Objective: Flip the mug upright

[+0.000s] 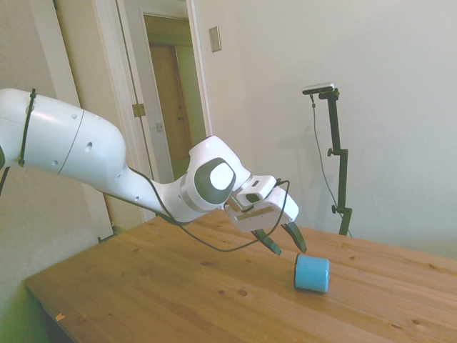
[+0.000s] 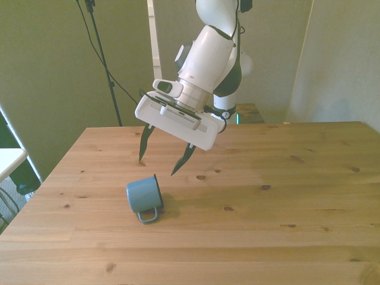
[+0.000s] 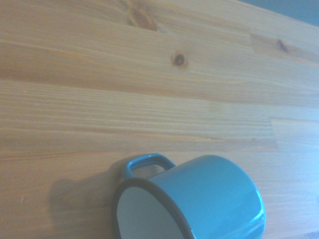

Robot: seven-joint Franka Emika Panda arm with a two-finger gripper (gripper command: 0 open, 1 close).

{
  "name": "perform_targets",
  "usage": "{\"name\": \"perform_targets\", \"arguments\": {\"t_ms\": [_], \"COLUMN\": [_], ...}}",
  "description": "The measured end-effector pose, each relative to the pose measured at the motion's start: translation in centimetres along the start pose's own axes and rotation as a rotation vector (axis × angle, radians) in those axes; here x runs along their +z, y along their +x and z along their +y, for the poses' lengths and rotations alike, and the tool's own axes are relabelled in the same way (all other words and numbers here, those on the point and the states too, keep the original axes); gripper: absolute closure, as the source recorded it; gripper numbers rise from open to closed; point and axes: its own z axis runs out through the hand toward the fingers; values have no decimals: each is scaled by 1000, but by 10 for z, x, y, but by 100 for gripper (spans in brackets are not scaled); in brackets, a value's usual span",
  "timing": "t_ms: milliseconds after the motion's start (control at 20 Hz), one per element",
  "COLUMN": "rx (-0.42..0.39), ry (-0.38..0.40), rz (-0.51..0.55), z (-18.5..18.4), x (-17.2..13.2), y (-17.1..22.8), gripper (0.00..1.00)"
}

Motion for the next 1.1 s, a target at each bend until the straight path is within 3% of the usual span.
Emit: {"name": "perform_targets", "arguments": {"t_ms": [700,1100], "rx": [-11,2], "ry": [-116,-172], "rz": [66,116], "z": [-23,-30], "x": [14,24], "y": [-34,-31], "gripper": [0,0]}}
